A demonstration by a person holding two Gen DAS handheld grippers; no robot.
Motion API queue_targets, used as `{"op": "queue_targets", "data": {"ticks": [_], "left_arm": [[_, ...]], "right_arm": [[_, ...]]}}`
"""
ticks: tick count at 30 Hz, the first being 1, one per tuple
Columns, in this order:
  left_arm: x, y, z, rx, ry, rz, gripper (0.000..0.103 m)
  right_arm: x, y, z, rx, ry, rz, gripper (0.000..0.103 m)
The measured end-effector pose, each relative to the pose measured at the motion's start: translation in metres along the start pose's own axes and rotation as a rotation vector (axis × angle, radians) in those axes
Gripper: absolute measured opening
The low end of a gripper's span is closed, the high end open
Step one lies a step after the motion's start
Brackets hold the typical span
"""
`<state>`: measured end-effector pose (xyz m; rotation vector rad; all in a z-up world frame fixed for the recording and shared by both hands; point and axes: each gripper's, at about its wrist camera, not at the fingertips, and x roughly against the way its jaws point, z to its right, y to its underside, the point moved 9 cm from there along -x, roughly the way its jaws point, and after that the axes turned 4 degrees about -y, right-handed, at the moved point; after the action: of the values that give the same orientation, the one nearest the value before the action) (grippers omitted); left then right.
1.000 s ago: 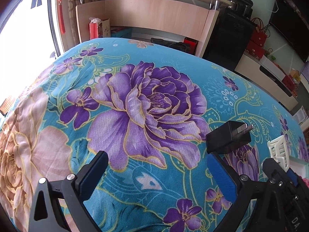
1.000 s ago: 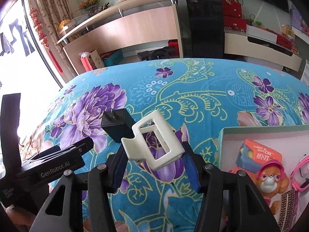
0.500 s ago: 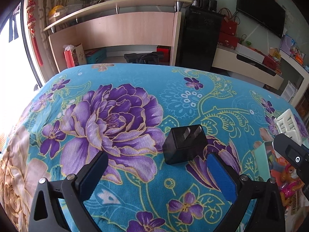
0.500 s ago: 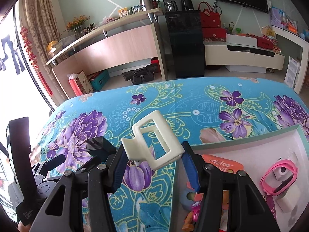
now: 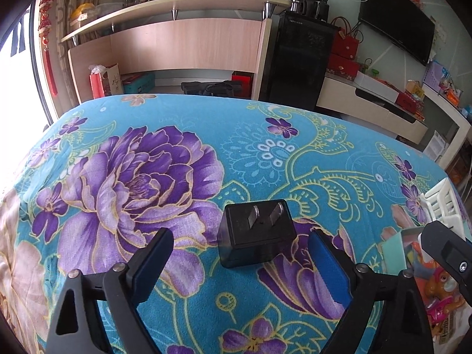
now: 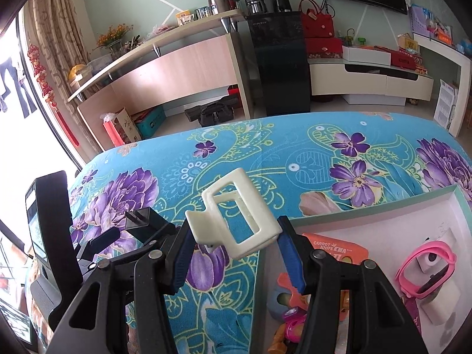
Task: Organize rigid objects
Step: 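Grasp the white plastic clip with the right tool while the left tool grasps the black charger, then carry the white clip and black charger over the white tray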
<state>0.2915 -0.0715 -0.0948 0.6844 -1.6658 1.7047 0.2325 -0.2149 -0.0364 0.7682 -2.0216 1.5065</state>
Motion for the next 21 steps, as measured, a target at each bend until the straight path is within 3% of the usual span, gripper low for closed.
{"op": "queue_targets", "data": {"ticks": [6,8,9,21], "left_arm": [[-0.003,0.003,0.007,-0.016,0.033,-0.018,0.071],[-0.004,0.003,0.009,-0.028,0.035,-0.022,0.051],[-0.004,0.004,0.01,-0.034,0.03,-0.024,0.047],[0.027,-0.011,0.009,-0.067,0.027,0.054,0.046]], "right_arm": [[-0.001,0.0,0.0,0.001,0.001,-0.002,0.056],[-0.001,0.001,0.0,0.003,0.001,-0.004,0.056],[-0.001,0.001,0.0,0.003,0.002,-0.005,0.056],[0.001,0.001,0.0,0.004,0.001,-0.001,0.056]]}}
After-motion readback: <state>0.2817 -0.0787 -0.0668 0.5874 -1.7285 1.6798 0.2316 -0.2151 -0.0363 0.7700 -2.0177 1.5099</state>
